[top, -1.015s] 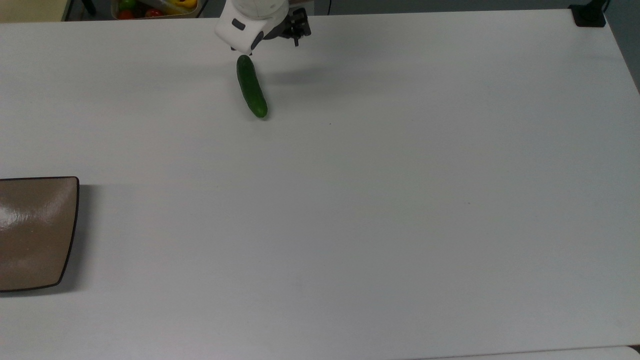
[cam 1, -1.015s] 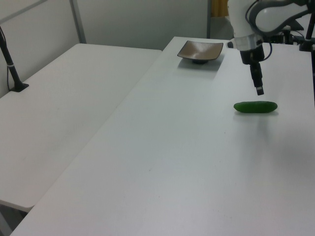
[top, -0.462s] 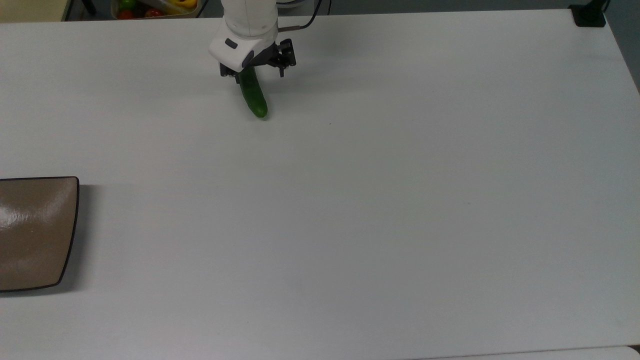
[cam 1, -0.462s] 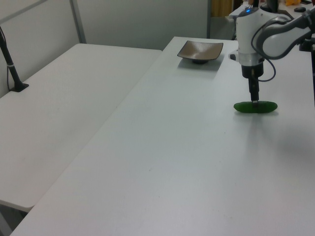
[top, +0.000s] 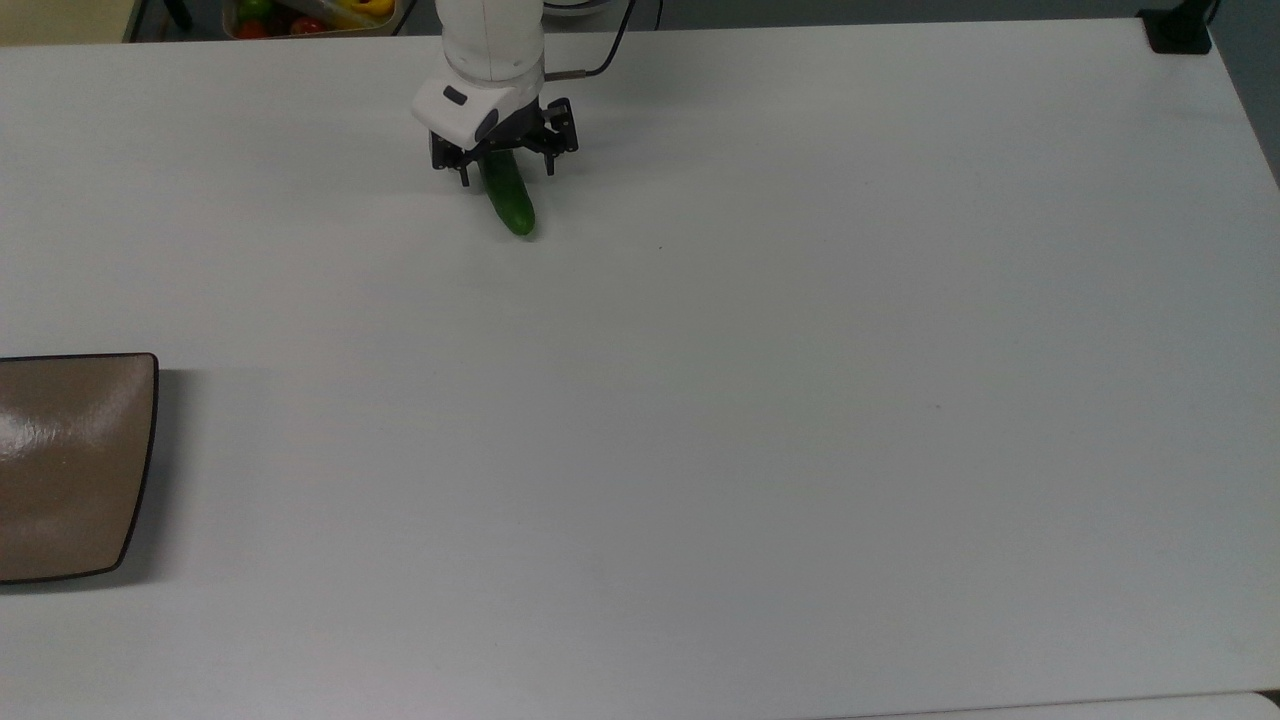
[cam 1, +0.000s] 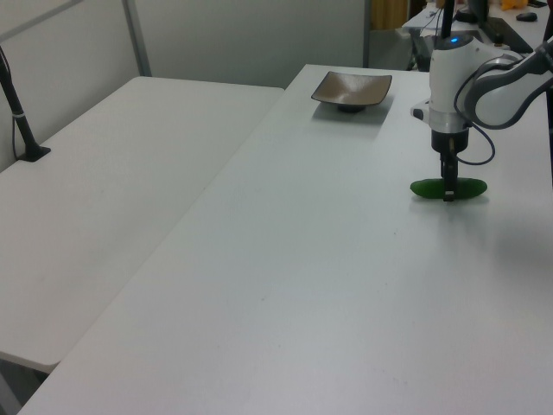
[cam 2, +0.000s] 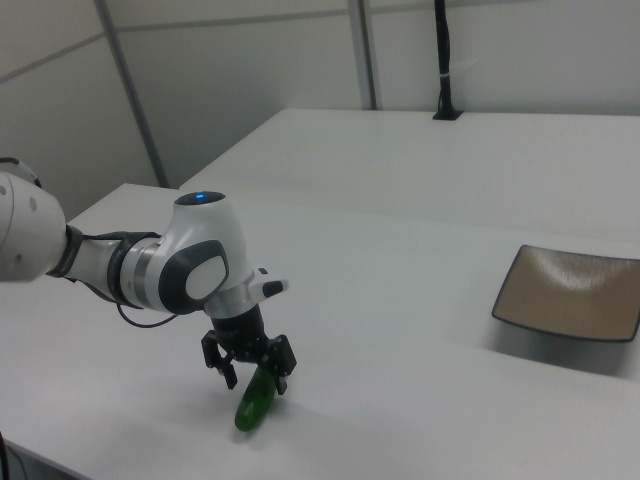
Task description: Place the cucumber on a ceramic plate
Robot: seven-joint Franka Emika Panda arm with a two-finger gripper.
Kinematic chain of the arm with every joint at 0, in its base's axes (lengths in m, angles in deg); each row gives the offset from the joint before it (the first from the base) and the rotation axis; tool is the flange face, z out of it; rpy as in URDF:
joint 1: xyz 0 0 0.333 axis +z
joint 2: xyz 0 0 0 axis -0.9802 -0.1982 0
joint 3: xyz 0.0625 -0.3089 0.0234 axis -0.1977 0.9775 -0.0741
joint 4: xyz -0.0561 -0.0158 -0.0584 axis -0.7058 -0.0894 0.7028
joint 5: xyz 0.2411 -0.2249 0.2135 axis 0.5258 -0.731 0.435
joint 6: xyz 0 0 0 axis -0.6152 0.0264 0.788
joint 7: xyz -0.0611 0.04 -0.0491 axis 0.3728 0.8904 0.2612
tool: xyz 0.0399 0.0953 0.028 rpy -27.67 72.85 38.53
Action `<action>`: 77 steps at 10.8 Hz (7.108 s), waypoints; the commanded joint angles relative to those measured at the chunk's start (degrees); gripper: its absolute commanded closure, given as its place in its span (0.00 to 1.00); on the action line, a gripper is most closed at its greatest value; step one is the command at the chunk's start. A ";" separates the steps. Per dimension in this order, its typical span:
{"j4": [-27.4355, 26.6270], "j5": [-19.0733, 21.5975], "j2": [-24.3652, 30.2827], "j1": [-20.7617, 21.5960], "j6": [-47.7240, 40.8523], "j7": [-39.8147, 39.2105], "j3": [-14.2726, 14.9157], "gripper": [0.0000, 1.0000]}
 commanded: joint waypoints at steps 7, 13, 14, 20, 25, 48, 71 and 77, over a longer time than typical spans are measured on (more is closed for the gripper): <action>-1.65 -0.90 1.49 -1.39 -0.59 -1.73 0.07 0.76; 1.59 -0.72 3.07 -1.65 -7.09 -1.03 0.25 0.96; 3.26 -0.46 3.24 -2.00 -9.20 -1.03 0.25 0.96; 26.62 7.27 2.72 -5.77 -29.94 -3.39 0.16 0.96; 30.34 8.77 0.79 -11.84 -29.96 -18.04 0.16 0.95; 69.72 17.91 -50.63 -23.54 33.41 -27.39 0.25 0.81; 48.10 17.65 -3.73 -16.44 -26.65 -14.26 -0.01 0.00; 45.03 14.14 6.49 -4.05 -45.32 7.83 0.43 0.00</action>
